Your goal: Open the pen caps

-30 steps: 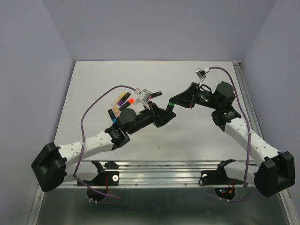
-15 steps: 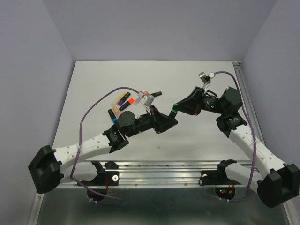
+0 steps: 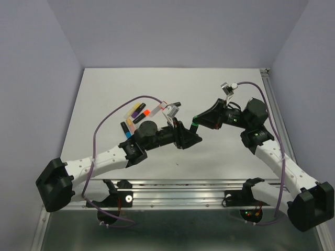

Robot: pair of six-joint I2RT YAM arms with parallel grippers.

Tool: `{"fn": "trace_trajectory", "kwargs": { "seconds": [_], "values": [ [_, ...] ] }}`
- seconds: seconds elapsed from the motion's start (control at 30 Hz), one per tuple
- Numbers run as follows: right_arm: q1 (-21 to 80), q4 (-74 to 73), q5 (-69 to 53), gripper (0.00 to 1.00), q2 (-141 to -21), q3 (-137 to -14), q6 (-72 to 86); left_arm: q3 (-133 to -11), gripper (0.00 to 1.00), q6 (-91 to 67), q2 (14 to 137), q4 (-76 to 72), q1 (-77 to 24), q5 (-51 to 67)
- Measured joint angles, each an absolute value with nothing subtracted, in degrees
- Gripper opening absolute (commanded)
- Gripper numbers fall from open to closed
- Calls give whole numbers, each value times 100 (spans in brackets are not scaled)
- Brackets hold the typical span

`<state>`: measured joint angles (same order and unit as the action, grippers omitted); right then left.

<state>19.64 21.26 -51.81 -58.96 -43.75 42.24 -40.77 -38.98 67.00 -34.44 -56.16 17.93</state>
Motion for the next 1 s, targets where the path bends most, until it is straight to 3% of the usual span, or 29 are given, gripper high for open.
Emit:
{"fn": "trace_trajectory", "kwargs": {
  "seconds": [0.27,0.7,0.93,0.97,1.0],
  "values": [
    [1984,2171,-4995,1,-5863,-4193,4292,-4091,57,-3905,6700,-3293,-5618,1750],
    [1997,2307,-5039,1,-5747,-3924,4405,-4099,56,-3931,6700,-3273,-5625,1616],
    [2001,2263,-5148,1,-5649,-3924,4379,-4117,17,-3938,6700,-3203,-5623,1601],
    [2001,2259,-5192,1,-5649,-3924,4392,-4117,1,-3938,6700,-3201,-5631,1608],
    [2001,2257,-5214,1,-5649,-3924,4397,-4117,0,-3922,6700,-3201,-5631,1636]
  ]
}}
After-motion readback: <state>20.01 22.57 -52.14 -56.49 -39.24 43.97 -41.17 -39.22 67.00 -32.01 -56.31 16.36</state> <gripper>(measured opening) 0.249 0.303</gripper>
